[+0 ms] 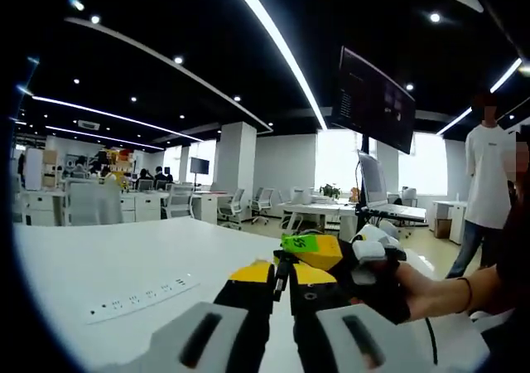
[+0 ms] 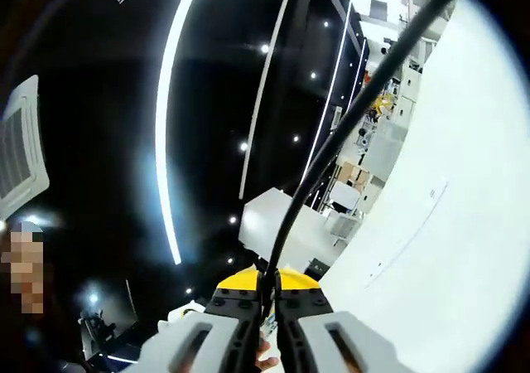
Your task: Find the data cable on the table. Grasp the USB connector end of the cable and insert it into the USB port on the table
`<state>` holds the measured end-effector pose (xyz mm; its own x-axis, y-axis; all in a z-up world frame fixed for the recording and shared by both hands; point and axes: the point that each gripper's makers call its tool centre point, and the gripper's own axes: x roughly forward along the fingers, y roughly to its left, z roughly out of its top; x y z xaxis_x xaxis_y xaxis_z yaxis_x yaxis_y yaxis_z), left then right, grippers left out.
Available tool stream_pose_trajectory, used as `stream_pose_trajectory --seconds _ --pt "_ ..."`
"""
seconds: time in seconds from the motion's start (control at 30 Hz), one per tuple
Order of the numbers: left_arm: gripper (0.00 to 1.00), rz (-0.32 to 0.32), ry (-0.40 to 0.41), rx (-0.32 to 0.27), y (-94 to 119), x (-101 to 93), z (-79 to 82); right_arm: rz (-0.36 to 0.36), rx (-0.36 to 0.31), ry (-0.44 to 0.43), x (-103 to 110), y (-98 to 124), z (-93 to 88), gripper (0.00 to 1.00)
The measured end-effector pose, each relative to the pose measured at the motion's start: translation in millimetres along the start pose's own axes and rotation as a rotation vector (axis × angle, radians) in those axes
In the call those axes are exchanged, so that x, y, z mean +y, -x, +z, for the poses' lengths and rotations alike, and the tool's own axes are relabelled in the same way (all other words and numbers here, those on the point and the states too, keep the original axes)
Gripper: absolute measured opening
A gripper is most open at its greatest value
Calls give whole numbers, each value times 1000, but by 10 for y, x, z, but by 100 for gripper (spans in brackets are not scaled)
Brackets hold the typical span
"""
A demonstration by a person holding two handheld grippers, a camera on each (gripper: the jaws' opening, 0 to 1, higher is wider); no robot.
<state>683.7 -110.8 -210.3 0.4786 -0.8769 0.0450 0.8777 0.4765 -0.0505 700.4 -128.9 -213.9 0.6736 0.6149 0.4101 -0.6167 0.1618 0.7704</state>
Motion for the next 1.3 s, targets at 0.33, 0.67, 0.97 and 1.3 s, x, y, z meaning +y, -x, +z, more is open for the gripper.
stream_pose_trajectory --seconds 0.33,0.67,0.97,1.3 --pt "11 12 -15 10 -13 26 -44 -37 39 76 -17 23 -52 6" --pt "12 29 -37 25 -4 49 -67 -70 69 128 -27 2 -60 6" --pt "16 41 -65 45 22 45 -66 -98 81 177 -55 -8 -56 6" --pt "17 84 -145 102 151 69 -96 -140 109 254 -117 9 -24 6"
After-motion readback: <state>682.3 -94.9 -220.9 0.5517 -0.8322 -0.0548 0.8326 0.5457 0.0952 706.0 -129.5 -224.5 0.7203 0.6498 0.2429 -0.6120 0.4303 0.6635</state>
